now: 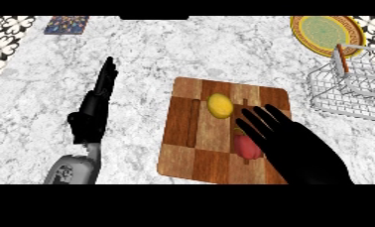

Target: Pick the bell pepper from the cutting board and place it in the tiered basket

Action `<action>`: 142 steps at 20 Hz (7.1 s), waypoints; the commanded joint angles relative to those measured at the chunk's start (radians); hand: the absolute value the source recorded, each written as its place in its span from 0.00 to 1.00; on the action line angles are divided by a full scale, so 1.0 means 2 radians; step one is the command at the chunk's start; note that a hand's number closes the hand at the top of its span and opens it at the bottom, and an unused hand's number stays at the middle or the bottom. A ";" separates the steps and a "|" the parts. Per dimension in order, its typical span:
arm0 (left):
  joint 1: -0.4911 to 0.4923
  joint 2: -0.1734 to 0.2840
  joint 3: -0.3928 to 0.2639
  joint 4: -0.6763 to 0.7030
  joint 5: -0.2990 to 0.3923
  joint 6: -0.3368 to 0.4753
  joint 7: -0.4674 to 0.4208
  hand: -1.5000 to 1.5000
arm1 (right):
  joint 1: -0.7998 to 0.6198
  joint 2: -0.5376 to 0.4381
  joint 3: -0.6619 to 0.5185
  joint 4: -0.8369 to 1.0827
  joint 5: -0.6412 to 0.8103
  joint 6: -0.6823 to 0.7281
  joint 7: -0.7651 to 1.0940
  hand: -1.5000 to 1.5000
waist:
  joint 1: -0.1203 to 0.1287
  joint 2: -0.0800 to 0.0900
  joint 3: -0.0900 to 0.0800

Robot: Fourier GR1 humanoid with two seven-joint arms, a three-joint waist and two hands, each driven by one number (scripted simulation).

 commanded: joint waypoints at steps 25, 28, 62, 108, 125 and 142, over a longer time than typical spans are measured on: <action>-0.022 -0.022 0.038 0.009 -0.022 -0.028 0.019 0.50 | 0.043 0.099 -0.025 0.103 0.143 -0.017 -0.109 0.00 | -0.001 0.000 0.000; 0.009 -0.033 0.018 -0.004 -0.038 -0.021 -0.002 0.50 | 0.014 0.134 -0.023 0.150 0.158 -0.013 -0.112 0.00 | 0.000 0.000 0.000; -0.011 -0.030 0.035 -0.035 -0.046 -0.027 0.048 0.50 | 0.139 0.190 -0.174 0.162 0.271 -0.121 0.072 1.00 | -0.009 -0.002 0.000; 0.029 -0.043 0.027 -0.020 -0.038 -0.044 -0.010 0.50 | -0.213 0.013 -0.524 0.174 0.145 0.022 0.043 1.00 | 0.002 0.001 0.000; -0.011 -0.040 0.036 -0.022 -0.044 -0.033 0.035 0.50 | -0.242 0.069 -0.668 0.280 0.028 -0.143 0.051 0.00 | -0.001 0.000 0.000; 0.024 -0.038 0.040 -0.023 -0.042 -0.027 0.012 0.50 | -0.090 -0.051 -1.024 0.222 -0.200 -0.007 0.060 0.00 | -0.023 -0.004 0.001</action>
